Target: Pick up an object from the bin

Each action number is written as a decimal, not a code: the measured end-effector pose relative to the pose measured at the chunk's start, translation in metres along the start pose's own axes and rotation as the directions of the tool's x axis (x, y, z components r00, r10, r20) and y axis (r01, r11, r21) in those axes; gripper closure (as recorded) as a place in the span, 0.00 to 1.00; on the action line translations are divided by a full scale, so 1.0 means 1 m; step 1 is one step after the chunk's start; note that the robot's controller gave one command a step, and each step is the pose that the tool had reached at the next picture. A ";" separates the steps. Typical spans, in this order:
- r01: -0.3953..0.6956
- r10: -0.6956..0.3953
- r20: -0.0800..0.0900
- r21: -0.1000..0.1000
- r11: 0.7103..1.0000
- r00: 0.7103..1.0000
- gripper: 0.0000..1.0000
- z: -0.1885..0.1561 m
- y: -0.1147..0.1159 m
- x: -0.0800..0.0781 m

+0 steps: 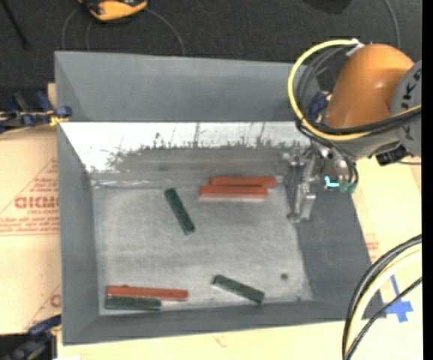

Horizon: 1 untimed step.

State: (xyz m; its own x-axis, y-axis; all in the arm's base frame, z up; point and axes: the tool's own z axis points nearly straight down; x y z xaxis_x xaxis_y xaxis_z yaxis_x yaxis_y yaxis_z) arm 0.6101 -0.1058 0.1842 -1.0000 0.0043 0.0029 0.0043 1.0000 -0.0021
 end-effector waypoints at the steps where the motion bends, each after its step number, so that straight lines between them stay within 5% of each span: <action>1: 0.002 -0.002 0.008 0.002 1.000 1.000 0.00 -0.004 0.000 -0.002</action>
Offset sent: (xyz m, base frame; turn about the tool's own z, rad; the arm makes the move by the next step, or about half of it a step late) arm 0.0159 0.0264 -0.0664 -0.0753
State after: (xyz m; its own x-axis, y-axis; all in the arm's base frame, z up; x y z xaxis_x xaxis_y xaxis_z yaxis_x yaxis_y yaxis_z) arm 0.6119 -0.1057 0.1887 -1.0000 0.0025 -0.0050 0.0025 1.0000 -0.0037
